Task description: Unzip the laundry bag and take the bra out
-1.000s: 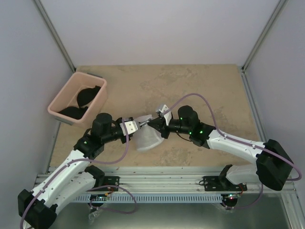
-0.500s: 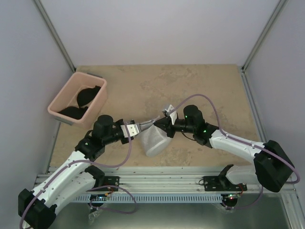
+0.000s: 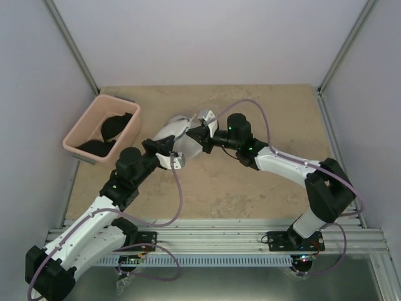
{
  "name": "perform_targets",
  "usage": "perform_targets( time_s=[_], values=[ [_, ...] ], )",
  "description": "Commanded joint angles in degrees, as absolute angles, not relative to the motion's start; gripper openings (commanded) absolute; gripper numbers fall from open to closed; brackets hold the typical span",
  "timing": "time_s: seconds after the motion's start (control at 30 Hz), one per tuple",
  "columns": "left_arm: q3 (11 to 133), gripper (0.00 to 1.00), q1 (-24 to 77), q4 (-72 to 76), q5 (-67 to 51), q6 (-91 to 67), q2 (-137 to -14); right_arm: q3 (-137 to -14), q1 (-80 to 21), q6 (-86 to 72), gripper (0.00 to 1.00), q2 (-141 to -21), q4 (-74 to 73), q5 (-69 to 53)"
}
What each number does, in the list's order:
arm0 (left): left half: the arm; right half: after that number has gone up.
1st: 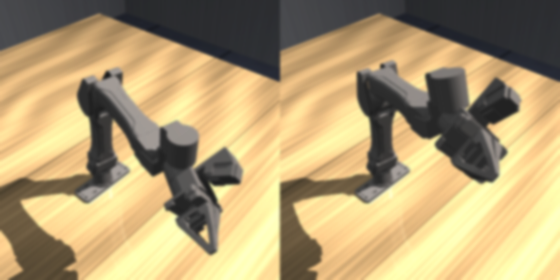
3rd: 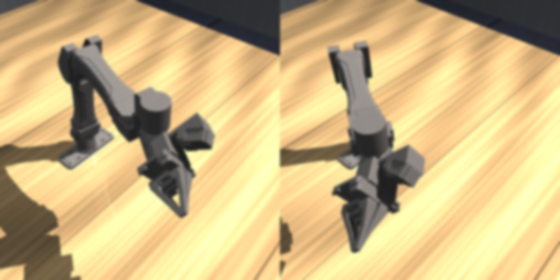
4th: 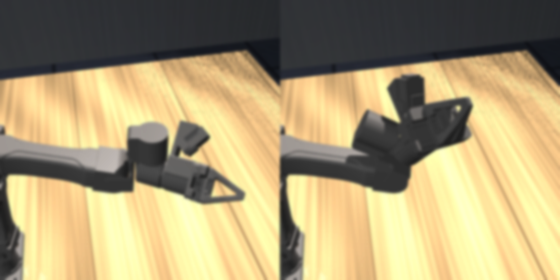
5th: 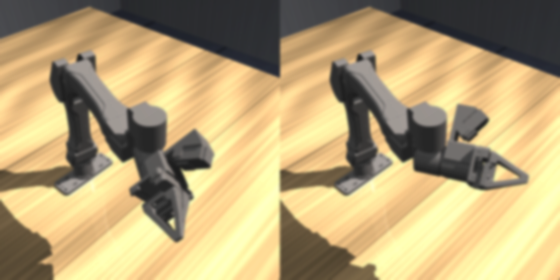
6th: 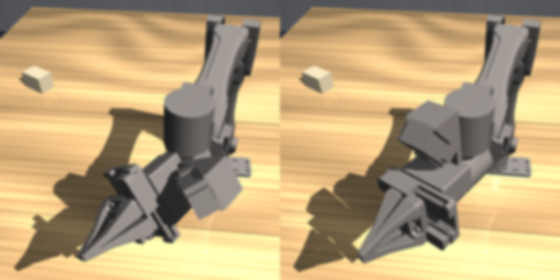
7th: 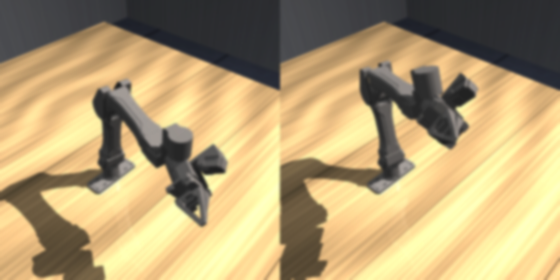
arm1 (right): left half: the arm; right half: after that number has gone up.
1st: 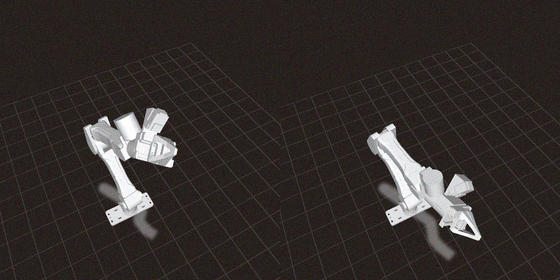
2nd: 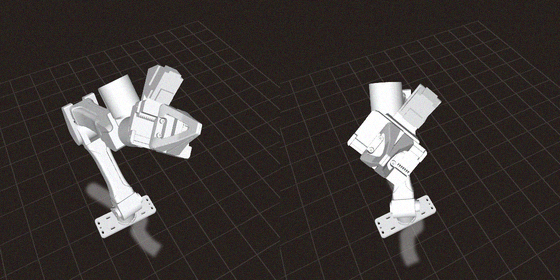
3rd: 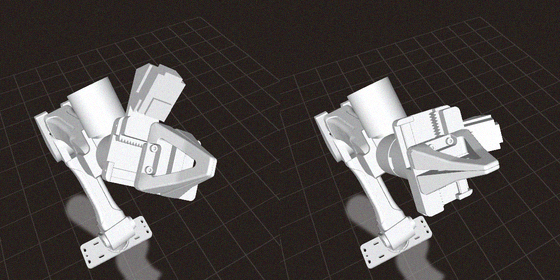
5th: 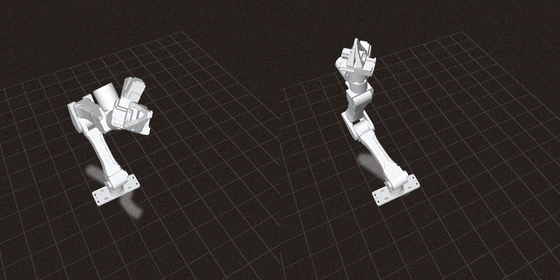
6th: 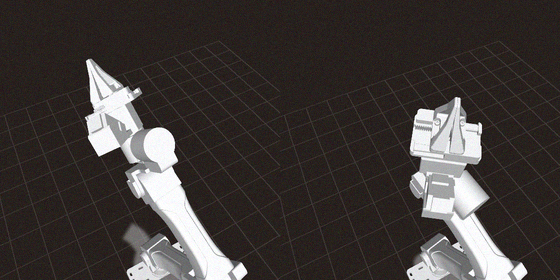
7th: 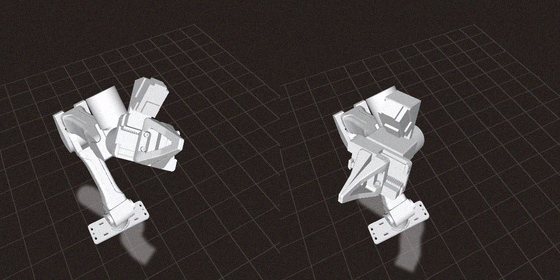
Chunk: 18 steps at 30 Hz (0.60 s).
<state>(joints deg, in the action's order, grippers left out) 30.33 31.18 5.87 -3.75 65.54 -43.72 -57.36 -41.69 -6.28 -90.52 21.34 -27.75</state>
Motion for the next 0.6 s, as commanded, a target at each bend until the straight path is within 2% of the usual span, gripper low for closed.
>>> perform_targets(
  time_s=[0.0,0.1,0.2,0.23,0.3,0.47,0.57],
  values=[
    [31.97,0.00,31.29,13.87,-1.99,85.17,-44.11,-60.57,-40.83,-5.70,0.01,-96.14,31.29,-26.94],
    [31.11,0.00,31.29,9.72,-4.93,90.51,-44.04,-57.78,-40.95,-7.04,0.02,-99.49,35.48,-28.86],
    [27.68,0.00,31.30,7.28,-8.40,95.51,-43.49,-52.75,-41.05,-8.08,0.15,-99.79,36.61,-28.85],
    [26.07,0.00,31.32,6.36,-9.53,98.00,-43.36,-50.42,-41.07,-8.24,0.23,-98.87,35.98,-28.81],
    [24.09,0.00,31.36,3.81,-11.97,100.29,-43.32,-47.47,-41.05,-8.25,0.30,-97.14,34.54,-28.89],
    [17.86,0.00,31.37,0.27,-16.08,110.59,-43.05,-43.26,-41.06,-4.82,0.47,-90.74,22.90,-32.16],
    [14.81,0.00,31.34,0.26,-18.28,114.84,-42.18,-41.75,-41.01,-0.69,0.62,-85.86,14.72,-34.75]
  ],
)
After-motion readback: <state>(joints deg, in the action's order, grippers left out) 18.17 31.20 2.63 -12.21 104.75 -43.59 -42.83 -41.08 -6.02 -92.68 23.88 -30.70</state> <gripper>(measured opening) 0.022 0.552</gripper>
